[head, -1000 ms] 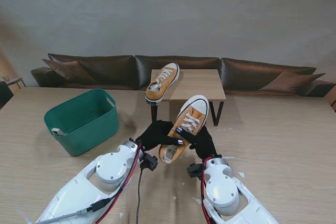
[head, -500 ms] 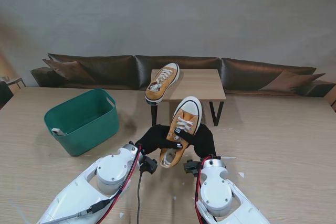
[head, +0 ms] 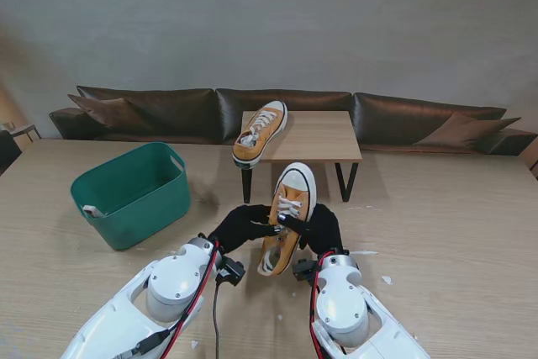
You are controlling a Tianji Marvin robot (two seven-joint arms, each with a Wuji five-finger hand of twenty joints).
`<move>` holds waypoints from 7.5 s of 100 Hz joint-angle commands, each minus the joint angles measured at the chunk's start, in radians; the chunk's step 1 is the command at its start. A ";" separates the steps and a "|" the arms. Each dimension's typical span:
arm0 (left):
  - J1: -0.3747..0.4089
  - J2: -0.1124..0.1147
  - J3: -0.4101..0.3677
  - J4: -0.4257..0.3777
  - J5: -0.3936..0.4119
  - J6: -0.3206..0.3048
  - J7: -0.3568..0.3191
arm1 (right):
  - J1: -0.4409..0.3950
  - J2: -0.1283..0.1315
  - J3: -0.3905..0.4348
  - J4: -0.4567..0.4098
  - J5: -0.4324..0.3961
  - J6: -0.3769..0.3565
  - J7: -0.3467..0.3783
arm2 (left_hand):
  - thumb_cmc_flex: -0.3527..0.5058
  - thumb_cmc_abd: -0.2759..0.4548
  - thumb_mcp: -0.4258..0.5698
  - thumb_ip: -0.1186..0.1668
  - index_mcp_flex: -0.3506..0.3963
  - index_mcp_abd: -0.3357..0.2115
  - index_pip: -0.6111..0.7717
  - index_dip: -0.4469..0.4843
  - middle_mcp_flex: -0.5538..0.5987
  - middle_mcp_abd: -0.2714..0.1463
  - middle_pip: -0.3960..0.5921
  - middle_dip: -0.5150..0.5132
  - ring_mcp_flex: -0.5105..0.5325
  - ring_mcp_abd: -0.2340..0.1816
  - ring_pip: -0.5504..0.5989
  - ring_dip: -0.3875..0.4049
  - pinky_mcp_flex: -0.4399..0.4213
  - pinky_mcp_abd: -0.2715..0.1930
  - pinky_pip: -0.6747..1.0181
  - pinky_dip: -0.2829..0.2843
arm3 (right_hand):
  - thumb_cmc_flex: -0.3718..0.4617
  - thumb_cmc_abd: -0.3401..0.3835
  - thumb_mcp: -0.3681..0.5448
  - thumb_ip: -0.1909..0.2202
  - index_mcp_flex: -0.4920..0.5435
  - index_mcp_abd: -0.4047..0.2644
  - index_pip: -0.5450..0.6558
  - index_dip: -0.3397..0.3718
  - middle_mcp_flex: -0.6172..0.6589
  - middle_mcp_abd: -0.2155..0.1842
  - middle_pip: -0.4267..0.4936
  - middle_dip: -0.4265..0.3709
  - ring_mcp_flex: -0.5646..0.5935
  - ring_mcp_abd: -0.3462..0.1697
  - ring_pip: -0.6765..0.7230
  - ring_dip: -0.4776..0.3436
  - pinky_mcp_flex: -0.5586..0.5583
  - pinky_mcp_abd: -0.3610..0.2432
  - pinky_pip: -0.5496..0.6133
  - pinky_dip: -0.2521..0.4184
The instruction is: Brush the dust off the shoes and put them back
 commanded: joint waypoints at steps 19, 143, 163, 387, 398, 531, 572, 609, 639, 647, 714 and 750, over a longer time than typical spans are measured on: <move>0.077 0.030 -0.064 -0.083 0.153 -0.005 0.008 | 0.010 0.020 0.016 -0.047 -0.007 0.151 0.122 | -0.045 0.061 -0.050 0.032 -0.016 -0.046 -0.008 -0.041 -0.032 -0.035 -0.009 -0.051 -0.071 -0.020 -0.057 -0.048 0.022 -0.042 -0.254 0.091 | 0.118 0.094 0.236 0.071 0.102 -0.077 0.052 0.058 0.062 -0.001 0.025 0.029 0.037 -0.030 0.062 0.022 0.331 -0.006 0.067 -0.006; 0.155 0.036 -0.114 -0.100 0.279 0.011 0.074 | 0.219 0.051 -0.200 0.043 -0.334 0.699 0.351 | -0.016 0.101 -0.085 0.038 0.045 -0.010 0.023 -0.009 0.054 -0.020 0.023 0.008 -0.039 -0.006 -0.037 -0.030 0.043 -0.039 -0.274 0.132 | -0.266 0.268 0.073 0.264 -0.345 -0.019 -0.390 -0.119 -0.309 -0.016 0.138 0.004 -0.081 -0.030 0.058 -0.013 0.112 -0.076 0.111 0.045; 0.159 0.037 -0.116 -0.104 0.275 0.009 0.071 | 0.272 0.056 -0.247 0.071 -0.359 0.760 0.401 | -0.016 0.107 -0.092 0.038 0.055 -0.009 0.027 -0.004 0.065 -0.014 0.026 0.020 -0.036 -0.004 -0.033 -0.026 0.045 -0.037 -0.273 0.135 | -0.320 0.302 -0.001 0.276 -0.437 0.007 -0.383 -0.229 -0.363 -0.013 0.138 -0.003 -0.120 -0.036 0.085 -0.004 0.081 -0.090 0.110 0.057; 0.103 0.049 -0.105 -0.001 0.351 -0.014 0.047 | -0.144 0.273 0.284 -0.332 -0.677 0.092 0.797 | -0.007 0.128 -0.132 0.042 0.075 -0.005 0.033 0.014 0.068 -0.038 0.022 0.032 -0.036 -0.013 -0.036 -0.013 0.028 -0.051 -0.278 0.155 | -0.228 0.151 -0.062 0.283 -0.443 -0.439 -0.524 -0.073 -0.722 -0.115 0.006 -0.051 -0.524 -0.068 -0.270 -0.044 -0.165 -0.130 -0.212 0.021; 0.098 0.050 -0.101 0.005 0.360 -0.013 0.043 | -0.183 0.278 0.327 -0.341 -0.692 0.014 0.809 | -0.006 0.128 -0.132 0.042 0.074 -0.005 0.033 0.014 0.067 -0.039 0.023 0.032 -0.037 -0.012 -0.035 -0.012 0.027 -0.052 -0.279 0.155 | -0.199 0.103 -0.030 0.277 -0.425 -0.466 -0.524 -0.044 -0.755 -0.122 0.016 -0.032 -0.540 -0.076 -0.272 -0.041 -0.174 -0.135 -0.225 0.027; 0.142 0.052 -0.128 -0.022 0.400 0.006 0.068 | -0.237 0.285 0.227 -0.243 -0.918 -0.072 0.670 | -0.004 0.128 -0.124 0.042 0.088 -0.006 0.040 0.018 0.078 -0.029 0.030 0.046 -0.033 -0.011 -0.029 -0.008 0.031 -0.049 -0.277 0.158 | -0.179 0.025 0.083 0.258 -0.268 -0.448 -0.401 0.035 -0.656 -0.123 0.091 0.034 -0.419 -0.104 -0.197 -0.017 -0.094 -0.121 -0.189 0.053; 0.145 0.052 -0.131 -0.022 0.407 0.009 0.073 | -0.190 0.277 0.122 -0.137 -0.997 -0.027 0.508 | -0.003 0.128 -0.122 0.042 0.096 -0.002 0.045 0.022 0.086 -0.024 0.034 0.054 -0.029 -0.010 -0.024 -0.005 0.031 -0.049 -0.277 0.158 | -0.104 -0.115 0.168 0.091 -0.131 -0.423 -0.028 0.135 -0.433 -0.168 0.192 0.079 -0.234 -0.175 -0.052 0.003 0.022 -0.118 -0.073 0.024; 0.148 0.050 -0.130 -0.019 0.408 0.012 0.081 | -0.129 0.272 0.025 -0.038 -1.027 0.015 0.389 | -0.003 0.128 -0.120 0.043 0.101 0.003 0.050 0.028 0.088 -0.020 0.035 0.060 -0.028 -0.011 -0.020 -0.001 0.032 -0.048 -0.275 0.161 | -0.061 -0.196 0.219 0.035 0.016 -0.333 0.270 0.268 -0.206 -0.246 0.378 0.245 -0.043 -0.277 0.180 0.040 0.152 -0.134 0.041 0.021; 0.152 0.046 -0.131 -0.010 0.400 0.009 0.095 | -0.075 0.269 -0.067 0.034 -1.075 0.082 0.271 | -0.002 0.129 -0.117 0.043 0.105 0.007 0.053 0.033 0.090 -0.020 0.035 0.062 -0.028 -0.013 -0.020 0.000 0.031 -0.048 -0.275 0.162 | -0.106 -0.123 0.240 0.087 0.153 -0.319 0.403 0.396 -0.062 -0.298 0.459 0.341 0.055 -0.320 0.345 0.076 0.248 -0.147 0.137 0.027; 0.153 0.046 -0.132 -0.010 0.402 0.009 0.096 | -0.060 0.269 -0.089 0.054 -1.091 0.091 0.235 | -0.003 0.129 -0.117 0.043 0.108 0.005 0.054 0.034 0.090 -0.019 0.035 0.063 -0.028 -0.011 -0.020 0.000 0.031 -0.047 -0.275 0.162 | -0.123 -0.069 0.242 0.129 0.192 -0.328 0.428 0.447 -0.033 -0.309 0.459 0.347 0.054 -0.325 0.377 0.093 0.272 -0.154 0.160 0.028; 0.156 0.048 -0.136 -0.008 0.412 0.011 0.097 | -0.098 0.270 -0.017 0.019 -1.127 -0.007 0.141 | -0.002 0.130 -0.115 0.043 0.108 0.010 0.054 0.039 0.091 -0.013 0.035 0.064 -0.025 -0.012 -0.017 0.002 0.032 -0.048 -0.276 0.163 | -0.094 -0.020 0.283 0.122 0.179 -0.256 0.469 0.516 -0.024 -0.314 0.310 0.242 0.055 -0.348 0.291 0.088 0.389 -0.186 0.175 0.010; 0.160 0.047 -0.137 -0.009 0.419 0.018 0.103 | -0.113 0.276 0.038 -0.043 -1.164 -0.109 0.125 | -0.002 0.131 -0.115 0.043 0.103 0.013 0.050 0.039 0.088 -0.014 0.034 0.063 -0.028 -0.015 -0.018 0.003 0.030 -0.049 -0.276 0.163 | -0.083 -0.040 0.306 0.096 0.188 -0.239 0.474 0.518 -0.019 -0.316 0.310 0.245 0.056 -0.351 0.285 0.097 0.420 -0.226 0.162 0.010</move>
